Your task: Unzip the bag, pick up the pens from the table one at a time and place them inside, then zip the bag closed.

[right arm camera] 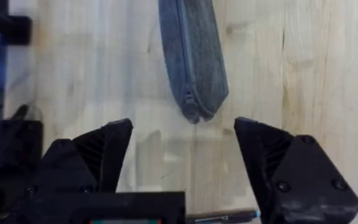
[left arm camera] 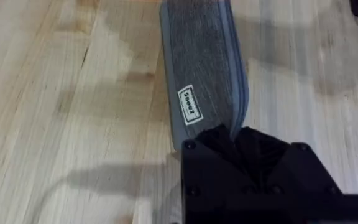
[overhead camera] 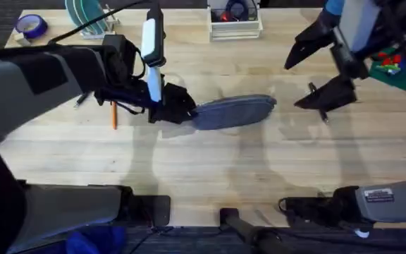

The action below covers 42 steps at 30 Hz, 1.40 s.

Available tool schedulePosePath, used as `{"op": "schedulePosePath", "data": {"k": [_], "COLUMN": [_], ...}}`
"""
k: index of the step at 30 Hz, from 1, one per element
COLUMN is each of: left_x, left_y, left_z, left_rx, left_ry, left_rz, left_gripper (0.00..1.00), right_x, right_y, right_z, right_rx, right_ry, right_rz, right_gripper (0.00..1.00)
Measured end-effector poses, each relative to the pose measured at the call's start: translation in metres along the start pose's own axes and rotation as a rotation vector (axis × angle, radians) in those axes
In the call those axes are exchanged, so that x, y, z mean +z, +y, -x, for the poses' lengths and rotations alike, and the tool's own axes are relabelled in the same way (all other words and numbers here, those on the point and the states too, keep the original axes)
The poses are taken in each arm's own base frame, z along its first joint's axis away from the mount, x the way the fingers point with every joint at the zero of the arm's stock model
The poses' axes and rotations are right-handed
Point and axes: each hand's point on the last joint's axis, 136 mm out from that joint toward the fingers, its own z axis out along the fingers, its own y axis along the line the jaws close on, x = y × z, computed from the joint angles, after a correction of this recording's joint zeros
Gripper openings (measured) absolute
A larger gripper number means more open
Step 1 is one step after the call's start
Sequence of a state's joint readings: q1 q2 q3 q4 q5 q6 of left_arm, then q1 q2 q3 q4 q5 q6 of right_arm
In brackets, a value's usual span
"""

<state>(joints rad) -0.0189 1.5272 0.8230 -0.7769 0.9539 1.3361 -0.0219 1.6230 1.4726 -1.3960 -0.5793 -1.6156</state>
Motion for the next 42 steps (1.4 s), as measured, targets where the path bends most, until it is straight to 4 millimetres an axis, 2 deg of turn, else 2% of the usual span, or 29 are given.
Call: {"op": "schedulePosePath", "data": {"k": [4, 5, 15, 34, 42], "left_x": [0.0, 0.0, 0.0, 0.0, 0.0], "left_y": [0.0, 0.0, 0.0, 0.0, 0.0], "left_z": [0.0, 0.0, 0.0, 0.0, 0.0], "left_rx": [0.0, 0.0, 0.0, 0.0, 0.0], "left_ry": [0.0, 0.0, 0.0, 0.0, 0.0], "left_rz": [0.0, 0.0, 0.0, 0.0, 0.0], "left_gripper": [0.042, 0.042, 0.042, 0.042, 0.042], "right_x": [0.021, 0.035, 0.068, 0.073, 0.085], "right_y": [-0.006, -0.009, -0.015, -0.018, -0.005], "right_z": [-0.013, -0.021, -0.031, -0.034, -0.038], "right_rx": [0.011, 0.025, 0.046, 0.055, -0.004], "right_ry": [0.006, 0.011, 0.01, 0.008, 0.012], "right_rz": [-0.013, -0.023, -0.05, -0.066, -0.021], "right_gripper": [0.996, 0.996, 0.996, 0.996, 0.996]}}
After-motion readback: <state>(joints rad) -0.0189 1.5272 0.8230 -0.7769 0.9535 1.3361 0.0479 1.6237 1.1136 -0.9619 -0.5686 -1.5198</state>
